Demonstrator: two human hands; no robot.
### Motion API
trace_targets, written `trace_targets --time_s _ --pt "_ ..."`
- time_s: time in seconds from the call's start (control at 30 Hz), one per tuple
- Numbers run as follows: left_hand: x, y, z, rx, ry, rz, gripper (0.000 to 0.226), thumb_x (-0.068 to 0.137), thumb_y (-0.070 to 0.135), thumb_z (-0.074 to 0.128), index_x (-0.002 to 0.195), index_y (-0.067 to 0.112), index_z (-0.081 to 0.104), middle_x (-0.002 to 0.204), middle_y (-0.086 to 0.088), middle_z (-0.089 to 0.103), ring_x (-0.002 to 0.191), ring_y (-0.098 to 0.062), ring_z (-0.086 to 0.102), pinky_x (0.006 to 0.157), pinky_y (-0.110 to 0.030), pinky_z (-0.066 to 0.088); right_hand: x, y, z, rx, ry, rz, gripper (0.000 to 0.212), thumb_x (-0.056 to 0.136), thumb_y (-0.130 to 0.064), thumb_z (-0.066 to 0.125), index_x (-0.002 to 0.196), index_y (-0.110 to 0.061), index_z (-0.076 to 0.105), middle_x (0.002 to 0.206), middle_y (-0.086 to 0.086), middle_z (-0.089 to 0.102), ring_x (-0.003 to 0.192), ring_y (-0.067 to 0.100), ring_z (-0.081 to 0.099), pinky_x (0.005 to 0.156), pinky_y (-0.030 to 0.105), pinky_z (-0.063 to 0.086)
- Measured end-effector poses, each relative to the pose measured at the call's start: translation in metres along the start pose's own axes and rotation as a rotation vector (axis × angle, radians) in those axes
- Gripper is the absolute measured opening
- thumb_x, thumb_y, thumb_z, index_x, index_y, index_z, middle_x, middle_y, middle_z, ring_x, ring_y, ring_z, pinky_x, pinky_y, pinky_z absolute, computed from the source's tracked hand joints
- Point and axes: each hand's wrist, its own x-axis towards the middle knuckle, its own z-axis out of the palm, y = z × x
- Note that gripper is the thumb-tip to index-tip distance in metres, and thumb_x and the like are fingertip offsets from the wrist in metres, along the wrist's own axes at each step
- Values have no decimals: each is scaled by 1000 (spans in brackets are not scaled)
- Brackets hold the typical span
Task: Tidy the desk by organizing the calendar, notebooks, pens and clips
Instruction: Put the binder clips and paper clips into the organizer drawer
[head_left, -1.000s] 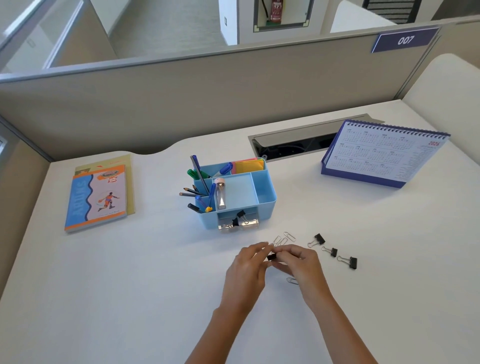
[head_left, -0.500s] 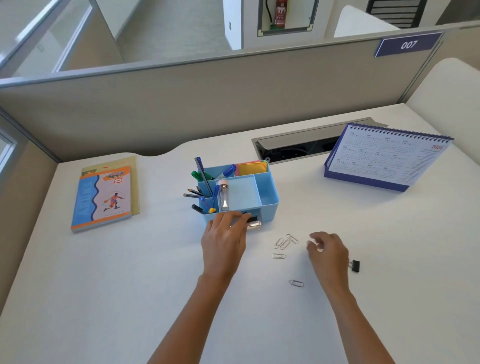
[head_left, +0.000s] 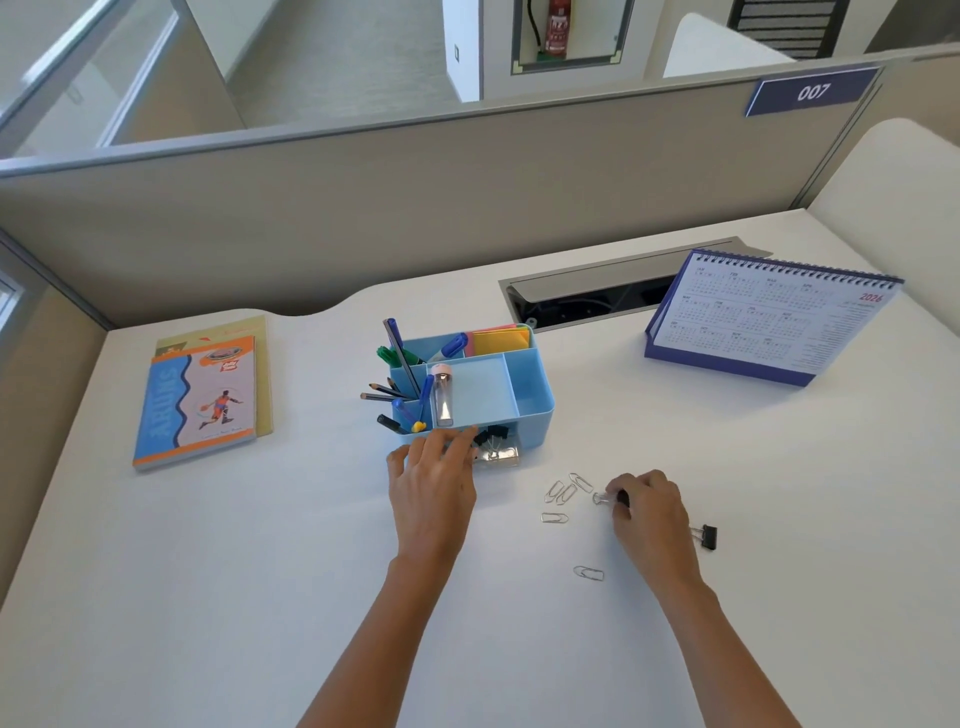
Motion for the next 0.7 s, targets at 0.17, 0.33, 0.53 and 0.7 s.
trace_targets --time_s 0.17,0.33,0.53,0.7 --pt "-13 5 -6 -112 35 -34 13 88 18 65 97 23 72 90 5 67 78 -19 61 75 -34 42 -12 -35 -9 410 -10 87 19 80 -7 68 88 -24 73 91 0 63 68 2 63 65 13 43" --pt "-40 22 -8 -320 -167 57 22 88 43 57 101 33 70 94 15 68 84 -8 60 69 -25 48 -26 -79 -14 705 -159 129 16 77 -6 71 82 -21 73 82 -6 73 71 2 67 68 11 50" --pt "-34 23 -16 -480 -163 -26 15 87 23 63 97 25 73 94 12 72 84 -7 65 71 -24 53 -27 -88 -17 1078 -290 271 11 76 0 74 82 -10 71 81 11 72 76 21 68 77 32 58" --pt "-10 13 -23 -354 -20 -86 18 87 16 68 101 26 72 98 11 71 89 -9 61 73 -24 50 -13 -48 -17 328 -17 106 19 83 -6 67 99 -16 69 100 4 68 98 24 59 80 25 47"
